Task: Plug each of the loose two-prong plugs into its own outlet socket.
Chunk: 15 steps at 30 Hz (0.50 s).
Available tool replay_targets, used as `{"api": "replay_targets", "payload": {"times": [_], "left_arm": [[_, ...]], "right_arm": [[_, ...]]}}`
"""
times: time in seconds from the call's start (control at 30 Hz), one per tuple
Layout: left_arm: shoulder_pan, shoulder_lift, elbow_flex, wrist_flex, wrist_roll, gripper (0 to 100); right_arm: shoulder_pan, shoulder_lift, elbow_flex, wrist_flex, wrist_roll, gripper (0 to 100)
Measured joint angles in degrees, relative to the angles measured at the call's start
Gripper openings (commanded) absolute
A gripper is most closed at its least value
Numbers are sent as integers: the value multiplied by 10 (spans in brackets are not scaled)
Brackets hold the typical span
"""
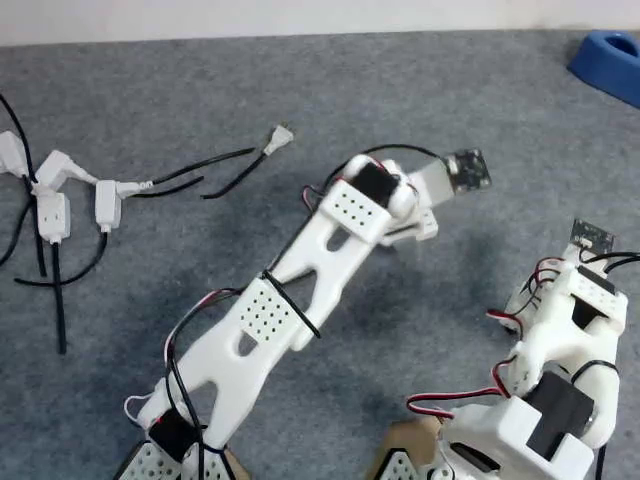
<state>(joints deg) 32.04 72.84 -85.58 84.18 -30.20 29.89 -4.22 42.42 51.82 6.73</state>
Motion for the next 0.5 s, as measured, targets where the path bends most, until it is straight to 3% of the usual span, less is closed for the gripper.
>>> {"api": "replay_targets", "payload": {"times": [0.37,0.43,0.5], "left_arm": [[-13,48,16,-69,3,280],[-13,55,13,-69,3,238],[-11,62,12,-69,4,132]], "right_arm": [[-1,-2,4,0,1,184],[-2,-2,4,0,1,184],[-2,-2,4,0,1,184]]}}
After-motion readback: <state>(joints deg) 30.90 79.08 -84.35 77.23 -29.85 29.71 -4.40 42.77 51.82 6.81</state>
